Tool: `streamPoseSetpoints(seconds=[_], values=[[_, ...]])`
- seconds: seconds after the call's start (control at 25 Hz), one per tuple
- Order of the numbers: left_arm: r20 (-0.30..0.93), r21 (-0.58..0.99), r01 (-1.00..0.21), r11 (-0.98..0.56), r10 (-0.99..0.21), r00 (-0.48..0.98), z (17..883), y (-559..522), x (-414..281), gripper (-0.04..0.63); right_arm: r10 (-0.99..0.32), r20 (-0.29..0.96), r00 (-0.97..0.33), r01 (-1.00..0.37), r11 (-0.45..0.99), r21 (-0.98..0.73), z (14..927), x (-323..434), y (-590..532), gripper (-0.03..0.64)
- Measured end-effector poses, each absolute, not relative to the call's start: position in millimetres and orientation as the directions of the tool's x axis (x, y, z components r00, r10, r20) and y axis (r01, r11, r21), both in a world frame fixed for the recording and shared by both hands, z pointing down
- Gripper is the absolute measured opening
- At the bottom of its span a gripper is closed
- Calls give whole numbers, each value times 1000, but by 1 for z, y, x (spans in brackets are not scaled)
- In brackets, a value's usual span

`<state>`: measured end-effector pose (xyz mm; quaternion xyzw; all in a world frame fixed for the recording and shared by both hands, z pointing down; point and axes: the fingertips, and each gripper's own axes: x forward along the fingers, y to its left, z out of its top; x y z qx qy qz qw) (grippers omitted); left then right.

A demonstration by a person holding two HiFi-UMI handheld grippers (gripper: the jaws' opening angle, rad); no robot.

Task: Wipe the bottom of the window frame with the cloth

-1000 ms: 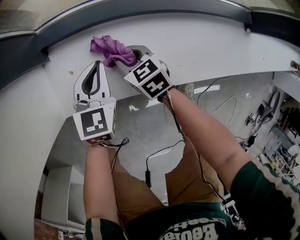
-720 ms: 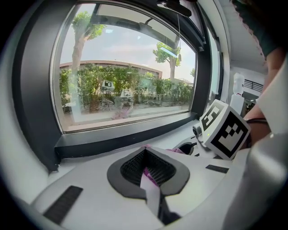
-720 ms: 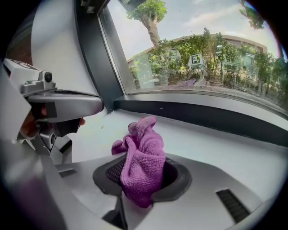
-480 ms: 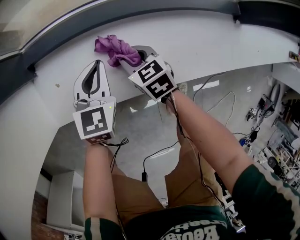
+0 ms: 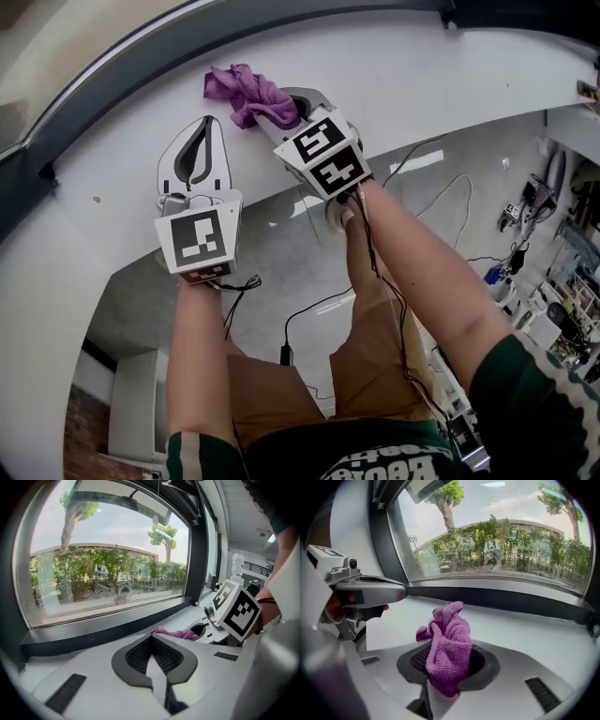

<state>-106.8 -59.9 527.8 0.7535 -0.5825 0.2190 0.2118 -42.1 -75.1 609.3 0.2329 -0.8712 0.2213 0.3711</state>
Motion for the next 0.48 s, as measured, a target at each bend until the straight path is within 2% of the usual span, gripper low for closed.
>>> streamPoseSetpoints(seconds=[0.2,0.48], values=[[562,65,-962,-265,-787,254,522,-64,-106,7,-275,747,-605,-598,777,-198,604,-42,-76,127],[565,59,-946,-318,-771,294,522,-94,-49,6,-306,747,-591,-637,745,-198,607,16,-99,127]])
